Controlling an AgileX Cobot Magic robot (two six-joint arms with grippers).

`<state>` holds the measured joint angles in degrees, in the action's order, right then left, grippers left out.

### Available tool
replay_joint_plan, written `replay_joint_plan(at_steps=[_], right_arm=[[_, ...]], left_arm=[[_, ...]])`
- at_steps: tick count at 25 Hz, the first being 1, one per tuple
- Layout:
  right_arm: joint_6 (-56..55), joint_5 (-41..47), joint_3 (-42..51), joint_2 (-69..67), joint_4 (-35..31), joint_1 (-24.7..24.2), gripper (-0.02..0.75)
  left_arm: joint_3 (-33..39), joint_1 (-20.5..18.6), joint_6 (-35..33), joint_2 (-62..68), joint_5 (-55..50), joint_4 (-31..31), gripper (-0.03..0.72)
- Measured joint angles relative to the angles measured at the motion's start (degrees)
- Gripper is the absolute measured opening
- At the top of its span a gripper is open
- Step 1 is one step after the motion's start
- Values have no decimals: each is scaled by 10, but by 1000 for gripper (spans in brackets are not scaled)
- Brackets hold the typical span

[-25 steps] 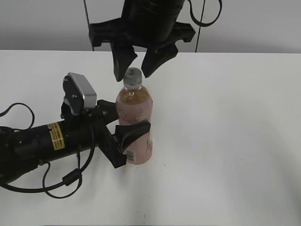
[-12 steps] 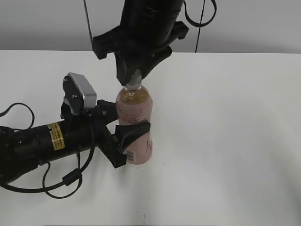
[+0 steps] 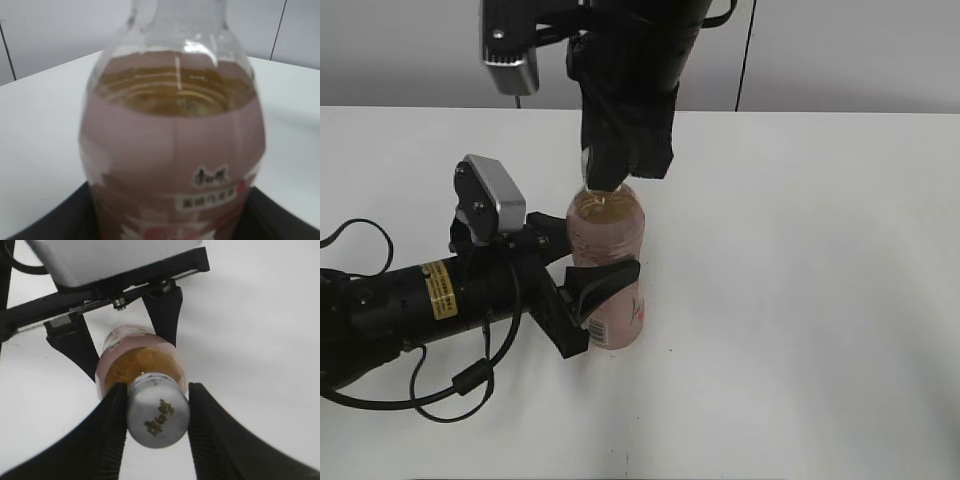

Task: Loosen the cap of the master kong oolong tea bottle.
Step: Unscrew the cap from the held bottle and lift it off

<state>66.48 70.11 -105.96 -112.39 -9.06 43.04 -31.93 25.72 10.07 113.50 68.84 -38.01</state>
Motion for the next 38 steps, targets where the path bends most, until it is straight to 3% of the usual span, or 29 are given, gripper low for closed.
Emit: replay_joint_plan(at_steps=[10, 16, 19, 28, 38], right_arm=[[26, 0, 0, 0, -6, 0, 295], [-97, 0, 0, -1, -18, 0, 510], [-205, 0, -7, -1, -21, 0, 547], [-659, 0, -70, 0, 19, 0, 540], [-740, 0, -68, 0, 22, 0, 481]], left_arm=[[0, 0, 0, 0, 0, -1, 391], [0, 0, 0, 0, 0, 0, 391], [0, 0, 0, 0, 0, 0, 391], [0, 0, 0, 0, 0, 0, 391], [0, 0, 0, 0, -1, 0, 391]])
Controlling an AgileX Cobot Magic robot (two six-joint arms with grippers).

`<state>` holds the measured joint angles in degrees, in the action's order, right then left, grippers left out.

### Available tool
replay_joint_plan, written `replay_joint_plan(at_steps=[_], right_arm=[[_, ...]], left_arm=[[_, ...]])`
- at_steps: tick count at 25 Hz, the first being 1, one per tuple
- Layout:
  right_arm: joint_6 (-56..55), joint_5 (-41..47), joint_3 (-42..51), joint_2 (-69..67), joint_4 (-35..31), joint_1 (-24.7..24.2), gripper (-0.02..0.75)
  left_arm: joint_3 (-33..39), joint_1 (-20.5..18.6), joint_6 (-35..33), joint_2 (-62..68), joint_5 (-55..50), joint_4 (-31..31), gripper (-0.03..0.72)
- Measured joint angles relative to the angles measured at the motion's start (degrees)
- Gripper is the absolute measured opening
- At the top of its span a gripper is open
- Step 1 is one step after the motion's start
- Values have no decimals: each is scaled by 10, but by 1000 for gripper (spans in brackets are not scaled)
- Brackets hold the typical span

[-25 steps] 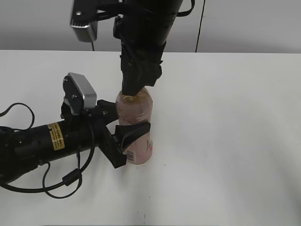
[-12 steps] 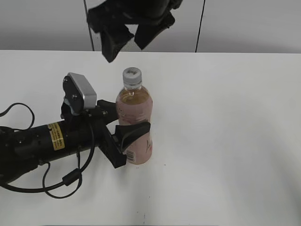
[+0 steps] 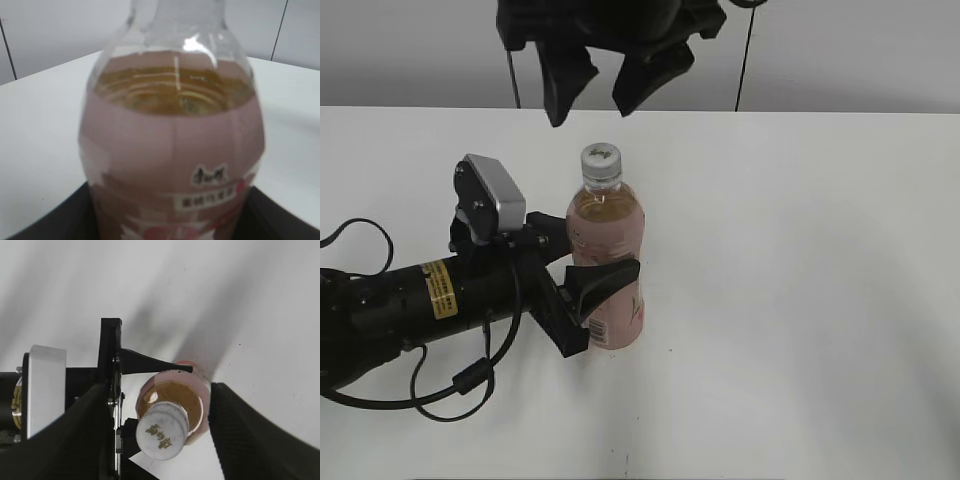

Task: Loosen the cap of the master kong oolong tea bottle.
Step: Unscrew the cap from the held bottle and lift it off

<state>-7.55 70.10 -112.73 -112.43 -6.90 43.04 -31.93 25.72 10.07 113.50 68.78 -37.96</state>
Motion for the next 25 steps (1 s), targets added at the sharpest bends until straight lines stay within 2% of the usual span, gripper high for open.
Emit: replay_joint_plan(at_steps=[6, 12, 15, 17, 18, 19, 22, 25], right_arm=[[-2, 0, 53, 0, -10, 0, 481], [-3, 0, 59, 0, -17, 0, 478], [-3, 0, 59, 0, -17, 0, 424], [0, 0, 59, 0, -17, 0, 331], [10, 0, 59, 0, -17, 0, 285], [26, 0, 59, 0, -17, 0, 275], [109, 0, 59, 0, -19, 0, 274], [243, 0, 59, 1, -20, 0, 274]], left_arm=[[-1, 0, 0, 0, 0, 0, 391], [-1, 0, 0, 0, 0, -1, 391], [-1, 0, 0, 0, 0, -1, 391], [-1, 0, 0, 0, 0, -1, 391], [-1, 0, 0, 0, 0, -1, 391], [-1, 0, 0, 0, 0, -1, 391], [-1, 0, 0, 0, 0, -1, 391], [-1, 0, 0, 0, 0, -1, 391]])
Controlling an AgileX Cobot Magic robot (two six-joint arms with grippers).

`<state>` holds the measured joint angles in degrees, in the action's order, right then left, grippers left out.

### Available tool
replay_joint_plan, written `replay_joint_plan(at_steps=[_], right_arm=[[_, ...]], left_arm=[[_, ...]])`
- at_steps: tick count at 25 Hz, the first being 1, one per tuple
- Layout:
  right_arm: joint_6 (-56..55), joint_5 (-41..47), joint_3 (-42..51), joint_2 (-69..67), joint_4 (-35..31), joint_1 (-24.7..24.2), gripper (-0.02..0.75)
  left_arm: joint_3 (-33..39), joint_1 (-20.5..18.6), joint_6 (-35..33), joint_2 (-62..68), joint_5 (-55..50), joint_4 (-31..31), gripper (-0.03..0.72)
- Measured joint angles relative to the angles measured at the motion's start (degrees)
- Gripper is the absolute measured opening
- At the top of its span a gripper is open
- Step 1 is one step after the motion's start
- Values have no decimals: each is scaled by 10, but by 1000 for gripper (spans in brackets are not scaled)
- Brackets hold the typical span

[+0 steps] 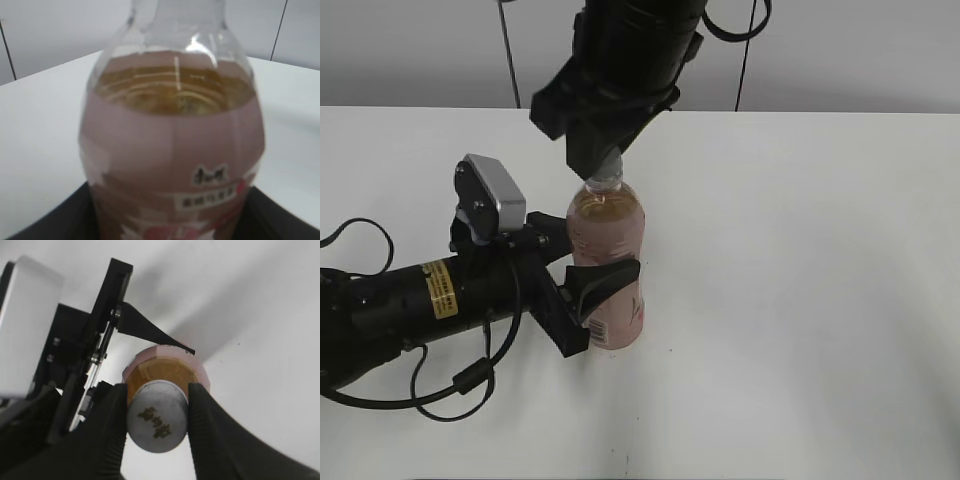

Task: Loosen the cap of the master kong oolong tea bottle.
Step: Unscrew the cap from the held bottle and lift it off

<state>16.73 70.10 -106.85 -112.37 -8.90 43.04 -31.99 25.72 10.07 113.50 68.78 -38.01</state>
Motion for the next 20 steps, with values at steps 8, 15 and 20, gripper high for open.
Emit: replay_joint_plan(at_steps=[8, 15, 20], right_arm=[[445, 0, 0, 2, -5, 1, 274], [497, 1, 0, 4, -5, 2, 273], [498, 0, 2, 19, -4, 2, 272]], left_arm=[[0, 0, 2, 0, -1, 2, 391], [0, 0, 2, 0, -1, 2, 391], [0, 0, 2, 0, -1, 1, 391]])
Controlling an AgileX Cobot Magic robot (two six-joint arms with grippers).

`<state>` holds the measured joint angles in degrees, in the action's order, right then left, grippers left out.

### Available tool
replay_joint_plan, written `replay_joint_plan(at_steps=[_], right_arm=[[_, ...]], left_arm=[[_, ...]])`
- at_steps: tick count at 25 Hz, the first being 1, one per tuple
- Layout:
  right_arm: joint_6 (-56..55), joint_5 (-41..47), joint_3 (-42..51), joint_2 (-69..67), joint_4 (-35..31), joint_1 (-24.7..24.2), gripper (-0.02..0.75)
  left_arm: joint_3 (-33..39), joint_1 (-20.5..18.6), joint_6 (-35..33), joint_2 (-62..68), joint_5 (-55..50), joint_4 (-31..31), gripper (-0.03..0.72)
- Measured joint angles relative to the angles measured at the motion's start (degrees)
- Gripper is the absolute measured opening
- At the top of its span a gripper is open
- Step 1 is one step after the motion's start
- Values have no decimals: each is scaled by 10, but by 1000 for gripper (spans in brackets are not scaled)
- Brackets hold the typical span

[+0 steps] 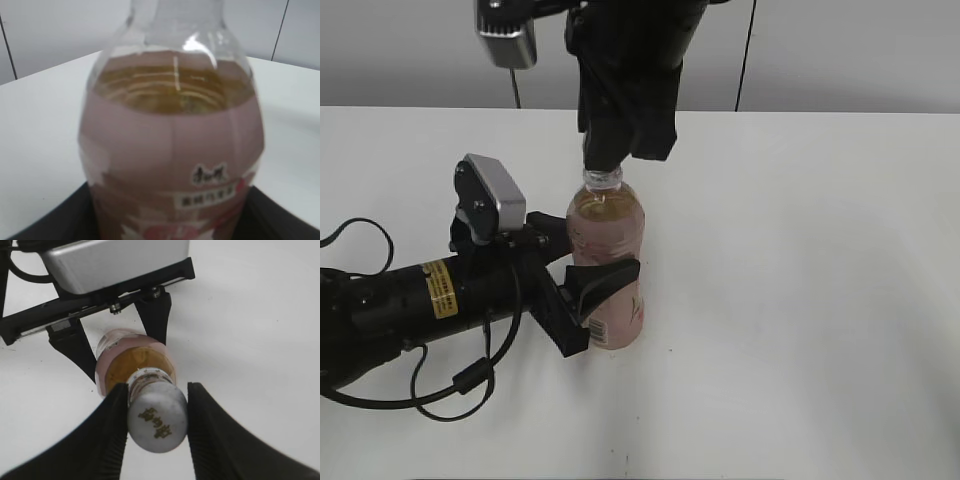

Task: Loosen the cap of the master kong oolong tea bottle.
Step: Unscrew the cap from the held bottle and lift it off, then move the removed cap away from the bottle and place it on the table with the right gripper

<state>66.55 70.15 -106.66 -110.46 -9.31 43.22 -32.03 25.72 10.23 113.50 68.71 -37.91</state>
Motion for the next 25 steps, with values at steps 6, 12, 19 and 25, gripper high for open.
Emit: replay_joint_plan(at_steps=[6, 12, 19, 25], right_arm=[[-100, 0, -1, 30, -2, 0, 272], [-491, -1, 18, 36, 88, -58, 272], [-642, -2, 168, 44, 103, -156, 272], [-657, -164, 361, 42, 63, -160, 272]], left_arm=[[0, 0, 0, 0, 0, -1, 391], [0, 0, 0, 0, 0, 0, 391], [0, 0, -1, 0, 0, -7, 391], [0, -1, -1, 0, 1, -11, 391]])
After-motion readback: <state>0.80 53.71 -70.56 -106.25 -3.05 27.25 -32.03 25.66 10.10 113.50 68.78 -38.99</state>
